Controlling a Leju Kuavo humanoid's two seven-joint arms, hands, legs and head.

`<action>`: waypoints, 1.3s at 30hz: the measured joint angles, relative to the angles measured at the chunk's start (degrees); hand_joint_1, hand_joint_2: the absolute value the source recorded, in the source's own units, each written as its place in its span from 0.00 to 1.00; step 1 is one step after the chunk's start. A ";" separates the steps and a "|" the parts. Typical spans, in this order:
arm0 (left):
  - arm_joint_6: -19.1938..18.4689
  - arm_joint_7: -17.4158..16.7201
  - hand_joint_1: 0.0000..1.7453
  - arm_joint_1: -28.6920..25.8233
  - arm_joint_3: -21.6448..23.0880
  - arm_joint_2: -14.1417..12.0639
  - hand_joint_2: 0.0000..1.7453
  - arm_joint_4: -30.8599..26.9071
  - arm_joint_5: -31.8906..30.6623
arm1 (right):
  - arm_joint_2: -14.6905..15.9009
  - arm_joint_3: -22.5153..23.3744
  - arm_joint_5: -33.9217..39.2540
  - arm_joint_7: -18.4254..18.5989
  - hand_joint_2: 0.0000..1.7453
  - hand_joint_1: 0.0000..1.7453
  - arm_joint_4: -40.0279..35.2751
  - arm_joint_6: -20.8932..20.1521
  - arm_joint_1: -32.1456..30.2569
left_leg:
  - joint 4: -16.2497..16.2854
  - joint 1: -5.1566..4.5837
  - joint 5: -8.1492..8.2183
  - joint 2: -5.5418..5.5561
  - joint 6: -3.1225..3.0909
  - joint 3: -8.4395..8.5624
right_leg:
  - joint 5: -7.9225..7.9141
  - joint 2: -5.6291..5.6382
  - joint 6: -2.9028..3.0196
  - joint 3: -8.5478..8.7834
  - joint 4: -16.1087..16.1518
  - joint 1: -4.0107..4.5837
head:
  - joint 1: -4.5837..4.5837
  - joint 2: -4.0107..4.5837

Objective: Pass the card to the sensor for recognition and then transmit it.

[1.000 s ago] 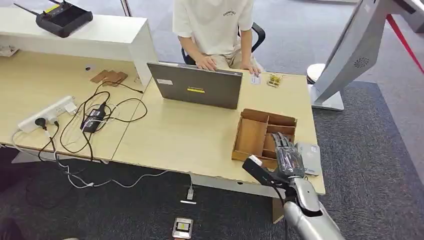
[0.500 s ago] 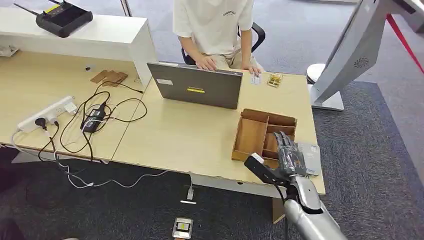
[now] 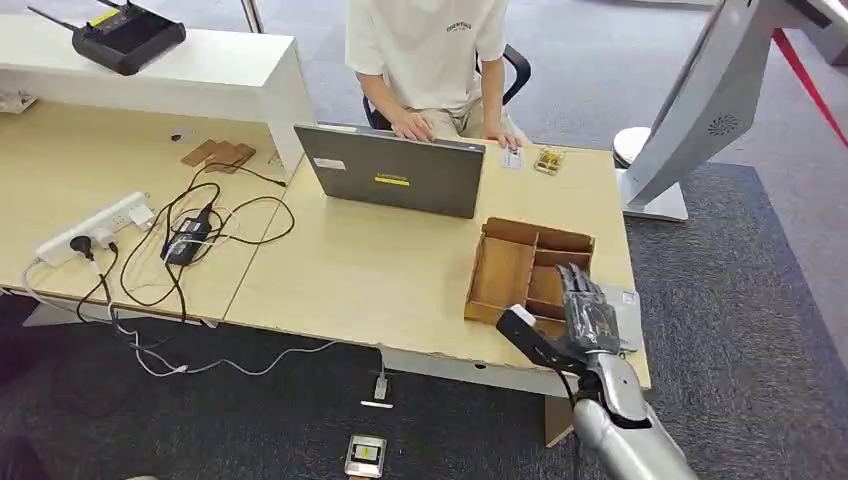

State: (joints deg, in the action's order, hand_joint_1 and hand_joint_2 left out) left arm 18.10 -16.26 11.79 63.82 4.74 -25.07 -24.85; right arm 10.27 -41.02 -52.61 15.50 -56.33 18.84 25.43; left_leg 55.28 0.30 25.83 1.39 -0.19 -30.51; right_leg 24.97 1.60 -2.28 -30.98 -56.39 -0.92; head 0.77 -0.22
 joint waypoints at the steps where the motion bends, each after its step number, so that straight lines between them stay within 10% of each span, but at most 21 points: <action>1: 0.00 0.00 0.00 0.00 0.00 -0.02 0.00 0.00 0.00 | 0.04 0.09 -0.04 0.00 1.00 0.00 0.00 0.02 -0.06 | 0.00 0.00 0.00 0.00 0.00 0.00 | 0.00 0.00 0.00 0.00 0.00 0.00 | 0.00 0.00; 27: -0.02 0.02 0.00 0.05 0.02 0.00 0.00 0.02 -1.01 | 0.00 0.96 -0.68 -1.38 1.00 0.00 -0.09 -0.09 -0.43 | 0.00 0.00 0.00 0.00 0.00 0.00 | 0.00 0.00 0.00 0.00 -0.01 0.00 | 0.00 0.00; 28: -0.07 0.02 0.00 0.06 0.02 0.00 0.00 0.02 -1.03 | -0.02 0.96 -0.63 -1.38 1.00 0.16 -0.09 -0.09 -0.43 | 0.00 0.00 0.00 0.00 0.00 0.00 | 0.00 0.00 0.00 0.00 -0.01 0.00 | 0.00 0.00; 29: -0.07 0.02 0.00 0.06 0.02 0.00 0.00 0.02 -1.03 | -0.02 0.96 -0.44 -1.36 1.00 0.91 -0.09 -0.09 -0.44 | 0.00 0.00 0.00 0.00 0.00 0.00 | 0.00 0.00 0.00 0.00 -0.01 0.00 | 0.00 0.00; 30: -0.09 0.02 0.00 0.06 0.02 0.00 0.00 0.02 -1.03 | -0.02 0.96 -0.11 -1.36 1.00 1.00 -0.09 -0.15 -0.45 | 0.00 0.00 0.00 0.00 0.00 0.00 | 0.00 0.00 0.00 0.00 -0.01 0.00 | 0.00 0.00; 39: -0.09 0.09 0.00 0.06 0.02 0.11 0.00 0.02 -1.16 | -0.02 0.96 1.81 -1.53 1.00 1.00 -0.13 -0.85 -0.57 | 0.00 0.00 0.00 0.00 0.00 0.00 | 0.00 0.00 0.00 0.00 0.00 0.00 | 0.00 0.00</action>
State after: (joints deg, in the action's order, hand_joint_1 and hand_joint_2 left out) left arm 18.01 -16.17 11.85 63.84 4.85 -25.05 -26.01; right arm 10.25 -40.06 -50.80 13.97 -56.46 17.99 24.86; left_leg 55.28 0.30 25.82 1.39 -0.19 -30.51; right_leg 24.97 1.60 -2.29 -30.98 -56.40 -0.92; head 0.77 -0.22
